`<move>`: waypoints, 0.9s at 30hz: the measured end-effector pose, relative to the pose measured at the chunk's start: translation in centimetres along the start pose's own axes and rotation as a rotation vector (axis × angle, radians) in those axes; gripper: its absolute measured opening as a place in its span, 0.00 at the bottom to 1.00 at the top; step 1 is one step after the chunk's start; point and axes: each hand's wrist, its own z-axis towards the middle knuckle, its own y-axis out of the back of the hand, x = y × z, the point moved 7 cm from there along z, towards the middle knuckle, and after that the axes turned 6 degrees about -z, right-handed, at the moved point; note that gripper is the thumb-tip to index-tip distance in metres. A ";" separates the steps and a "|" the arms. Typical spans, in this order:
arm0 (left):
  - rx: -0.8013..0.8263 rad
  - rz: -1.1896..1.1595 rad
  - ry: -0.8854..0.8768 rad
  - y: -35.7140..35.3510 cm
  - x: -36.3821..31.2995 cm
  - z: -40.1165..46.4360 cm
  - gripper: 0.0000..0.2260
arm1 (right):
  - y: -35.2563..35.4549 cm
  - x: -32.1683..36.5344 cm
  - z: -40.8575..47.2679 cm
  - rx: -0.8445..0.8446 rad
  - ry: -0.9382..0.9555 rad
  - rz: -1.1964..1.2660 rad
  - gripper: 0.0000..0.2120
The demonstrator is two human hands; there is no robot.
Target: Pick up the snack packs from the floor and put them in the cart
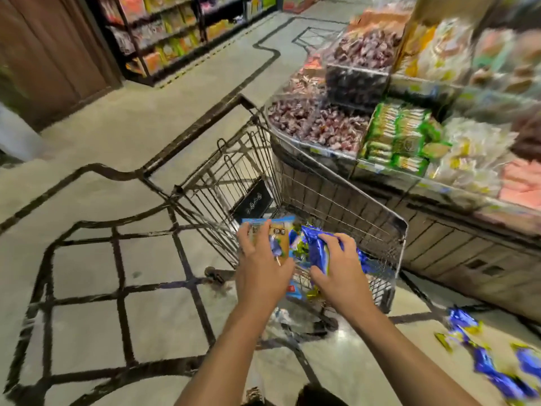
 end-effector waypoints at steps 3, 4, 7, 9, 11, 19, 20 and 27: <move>0.068 -0.005 -0.053 -1.2 -0.2 4.1 0.37 | -0.1 -0.8 2.3 -0.006 -0.115 -0.012 0.31; 0.087 -0.001 -0.064 -1.6 -0.3 5.3 0.37 | -0.2 -1.0 3.0 -0.007 -0.144 -0.015 0.31; 0.153 0.010 -0.102 -3.4 -0.6 8.6 0.37 | -0.3 -2.0 5.4 -0.035 -0.213 -0.007 0.32; 0.197 0.010 -0.117 -5.2 -0.7 10.5 0.37 | -0.6 -3.1 7.0 -0.048 -0.270 0.017 0.33; 0.218 0.021 -0.132 -7.1 -1.0 12.4 0.37 | -1.1 -4.5 8.9 -0.057 -0.301 0.038 0.33; 0.348 0.053 -0.094 -14.9 1.0 17.9 0.38 | -4.3 -11.0 14.3 -0.012 -0.393 0.023 0.33; 0.361 0.053 -0.083 -15.7 1.7 18.4 0.38 | -5.3 -11.5 14.5 0.008 -0.408 0.016 0.33; 0.512 0.165 -0.026 -22.2 9.2 19.2 0.45 | -15.4 -14.7 15.4 0.148 -0.543 0.057 0.40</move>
